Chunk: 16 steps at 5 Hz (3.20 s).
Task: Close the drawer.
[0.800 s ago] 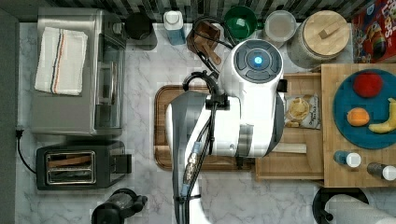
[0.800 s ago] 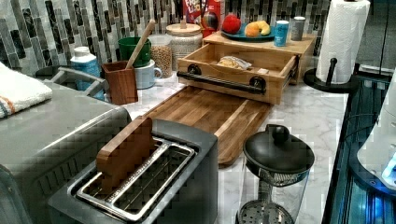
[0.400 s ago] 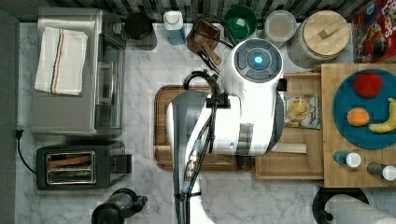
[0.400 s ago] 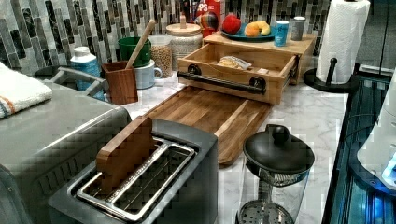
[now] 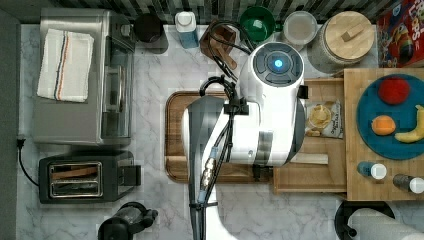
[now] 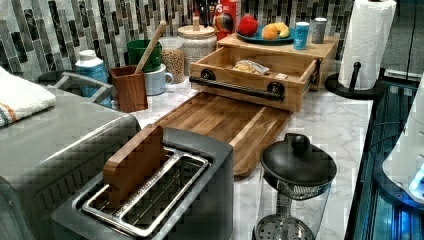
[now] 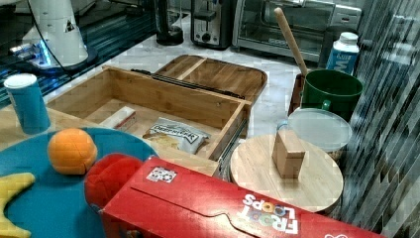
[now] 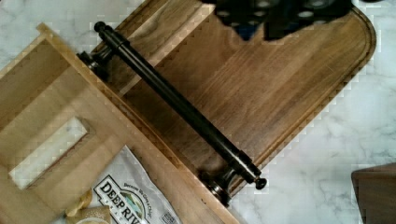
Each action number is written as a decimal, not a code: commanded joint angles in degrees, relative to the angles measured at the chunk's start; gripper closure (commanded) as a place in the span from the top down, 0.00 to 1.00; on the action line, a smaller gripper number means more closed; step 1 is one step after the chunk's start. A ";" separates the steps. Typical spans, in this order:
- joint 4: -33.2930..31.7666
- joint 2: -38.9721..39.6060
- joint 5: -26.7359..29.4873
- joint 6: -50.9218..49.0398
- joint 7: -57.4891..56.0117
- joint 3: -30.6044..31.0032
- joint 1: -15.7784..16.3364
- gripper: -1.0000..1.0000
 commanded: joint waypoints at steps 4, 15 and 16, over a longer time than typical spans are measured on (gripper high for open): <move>-14.93 -6.98 -9.54 14.17 -29.62 5.60 4.97 0.00; -18.92 11.34 -1.01 35.32 -59.53 4.18 -7.71 0.00; -18.12 12.03 -0.92 35.77 -61.33 3.74 -9.73 0.00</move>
